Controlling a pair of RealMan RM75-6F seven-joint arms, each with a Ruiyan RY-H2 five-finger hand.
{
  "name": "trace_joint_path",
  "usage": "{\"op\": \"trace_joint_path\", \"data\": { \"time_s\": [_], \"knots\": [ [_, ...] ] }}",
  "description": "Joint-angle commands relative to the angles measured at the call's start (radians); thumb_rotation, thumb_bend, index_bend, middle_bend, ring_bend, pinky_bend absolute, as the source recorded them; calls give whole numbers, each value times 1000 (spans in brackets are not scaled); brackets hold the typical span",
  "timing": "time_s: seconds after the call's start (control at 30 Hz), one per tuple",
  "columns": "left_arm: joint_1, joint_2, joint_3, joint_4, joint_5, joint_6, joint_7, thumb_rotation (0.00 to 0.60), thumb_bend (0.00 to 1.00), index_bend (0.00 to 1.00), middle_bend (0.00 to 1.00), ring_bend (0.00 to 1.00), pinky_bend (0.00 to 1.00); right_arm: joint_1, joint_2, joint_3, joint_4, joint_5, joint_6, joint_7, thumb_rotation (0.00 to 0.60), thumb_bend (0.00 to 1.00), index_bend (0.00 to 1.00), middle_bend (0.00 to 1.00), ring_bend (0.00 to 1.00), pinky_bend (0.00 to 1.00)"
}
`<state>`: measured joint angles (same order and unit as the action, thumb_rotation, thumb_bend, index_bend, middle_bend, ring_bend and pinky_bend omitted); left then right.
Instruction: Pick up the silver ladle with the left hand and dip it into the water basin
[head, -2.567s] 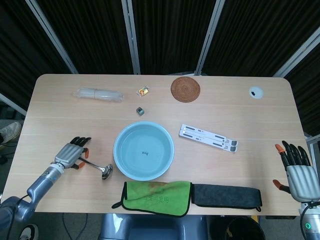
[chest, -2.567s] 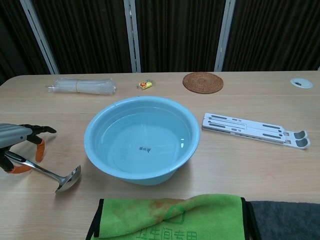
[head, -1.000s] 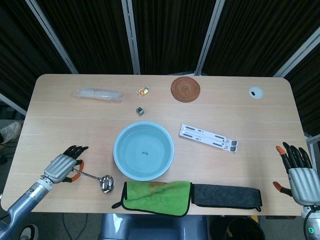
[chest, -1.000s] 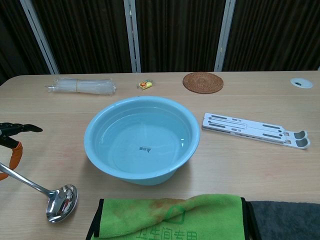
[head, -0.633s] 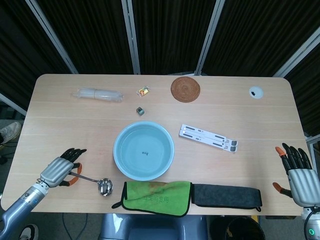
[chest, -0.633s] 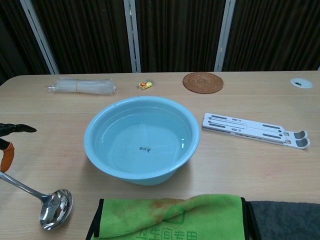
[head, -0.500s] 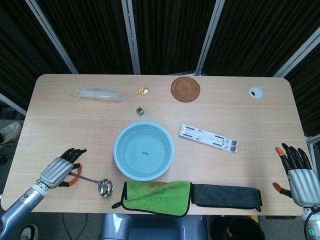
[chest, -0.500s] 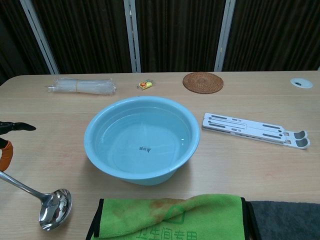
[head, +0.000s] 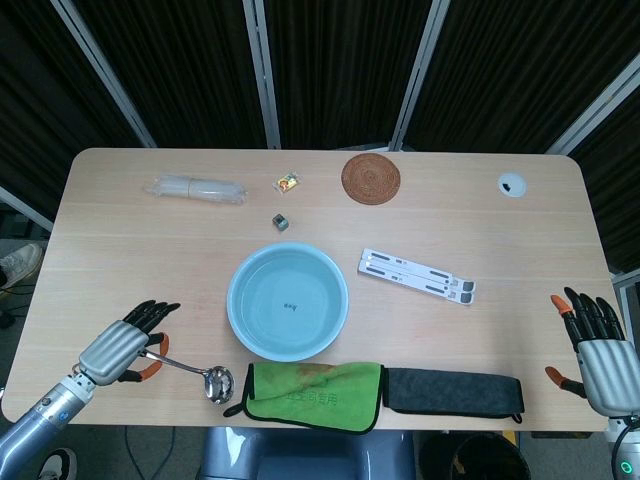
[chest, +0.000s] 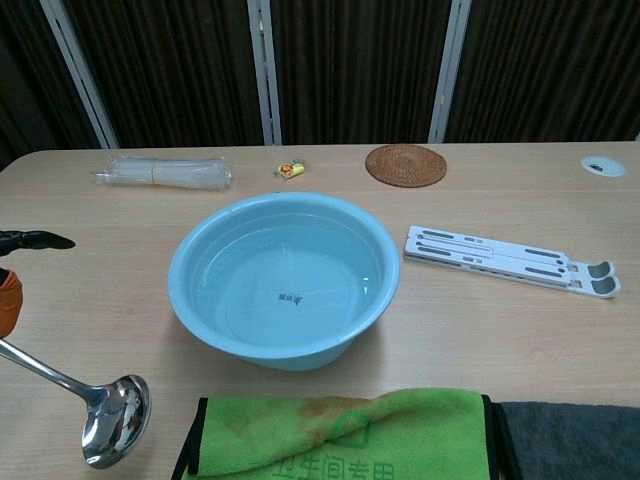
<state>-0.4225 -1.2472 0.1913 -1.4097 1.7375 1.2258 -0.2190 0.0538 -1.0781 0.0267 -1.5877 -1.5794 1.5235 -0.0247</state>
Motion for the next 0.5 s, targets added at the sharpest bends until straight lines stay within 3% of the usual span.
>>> {"op": "trace_joint_path", "data": {
  "time_s": [0.03,0.3,0.5],
  "knots": [
    [-6,14,-14,-28,7,13,17,600,408,595,0,0,0,1,3,0,1,1,-4,10,600,17,58,0,0,0],
    [-65,80,-80,-145,-56,-47,-22,600,411,608,0,0,0,13,10,10,7,28,-32,40,600,17,57,0,0,0],
    [-111,92,-142,-166,-116,-96,-76,600,425,613,0,0,0,29,6,15,13,54,-73,33,600,17,57,0,0,0]
  ]
}}
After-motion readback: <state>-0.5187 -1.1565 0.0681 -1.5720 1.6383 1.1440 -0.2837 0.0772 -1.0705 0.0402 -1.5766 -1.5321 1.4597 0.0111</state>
